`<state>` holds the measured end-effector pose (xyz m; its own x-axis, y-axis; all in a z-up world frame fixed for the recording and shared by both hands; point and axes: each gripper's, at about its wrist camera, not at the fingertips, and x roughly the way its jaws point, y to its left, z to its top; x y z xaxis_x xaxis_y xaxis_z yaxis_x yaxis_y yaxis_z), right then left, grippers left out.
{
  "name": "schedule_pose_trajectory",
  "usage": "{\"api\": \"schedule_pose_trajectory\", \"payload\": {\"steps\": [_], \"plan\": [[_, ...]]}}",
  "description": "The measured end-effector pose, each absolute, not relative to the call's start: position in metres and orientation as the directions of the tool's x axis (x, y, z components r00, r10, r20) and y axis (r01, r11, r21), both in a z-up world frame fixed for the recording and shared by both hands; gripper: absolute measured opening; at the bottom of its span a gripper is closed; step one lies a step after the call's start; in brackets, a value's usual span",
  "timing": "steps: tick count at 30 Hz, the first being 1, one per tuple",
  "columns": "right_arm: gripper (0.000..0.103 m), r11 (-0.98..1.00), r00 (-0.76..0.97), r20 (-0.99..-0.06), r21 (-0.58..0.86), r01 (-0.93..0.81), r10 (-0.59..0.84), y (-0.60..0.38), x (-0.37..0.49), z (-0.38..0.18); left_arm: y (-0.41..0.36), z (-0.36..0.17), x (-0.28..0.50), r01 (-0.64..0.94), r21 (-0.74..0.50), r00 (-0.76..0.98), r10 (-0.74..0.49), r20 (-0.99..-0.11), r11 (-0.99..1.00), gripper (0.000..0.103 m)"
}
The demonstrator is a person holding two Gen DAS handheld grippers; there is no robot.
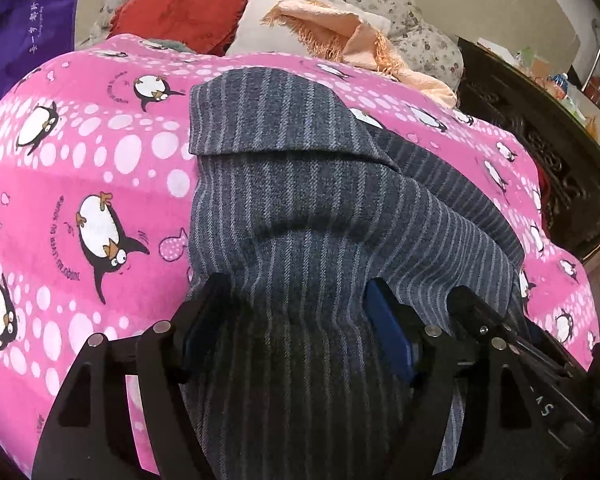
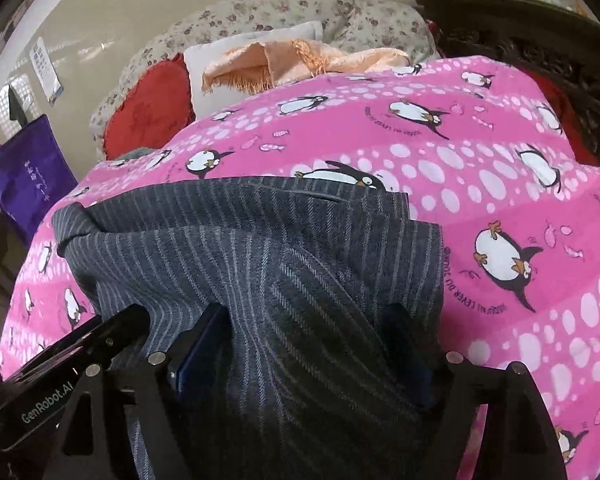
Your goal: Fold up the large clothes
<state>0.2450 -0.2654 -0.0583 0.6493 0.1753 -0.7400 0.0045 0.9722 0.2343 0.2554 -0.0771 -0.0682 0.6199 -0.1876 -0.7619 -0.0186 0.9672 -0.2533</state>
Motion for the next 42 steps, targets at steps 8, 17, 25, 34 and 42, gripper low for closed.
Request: {"api": "schedule_pose_trajectory", "payload": {"steps": [8, 17, 25, 34, 42], "plan": [[0.087, 0.965, 0.703, -0.68, 0.261, -0.034, 0.209, -0.324, 0.17, -0.002, -0.018, -0.039, 0.195, 0.063, -0.387, 0.598, -0.346, -0.723, 0.92, 0.083], [0.087, 0.905, 0.631, -0.695, 0.424, -0.025, 0.343, -0.332, 0.136, -0.055, -0.03, -0.071, 0.15, 0.16, -0.413, 0.559, -0.427, -0.711, 0.896, 0.091], [0.096, 0.928, 0.579, -0.73, 0.34, -0.152, 0.363, -0.295, 0.166, -0.074, -0.043, -0.078, 0.153, 0.236, -0.416, 0.536, -0.474, -0.699, 0.878, 0.092], [0.057, 0.902, 0.61, -0.674, 0.391, -0.184, 0.417, -0.28, 0.165, -0.076, -0.055, -0.063, 0.123, 0.245, -0.268, 0.664, -0.362, -0.654, 0.932, 0.032], [0.057, 0.795, 0.499, -0.63, 0.556, -0.244, 0.594, -0.221, 0.15, -0.074, 0.008, -0.029, 0.094, 0.202, -0.305, 0.697, -0.356, -0.622, 0.931, 0.029]]}}
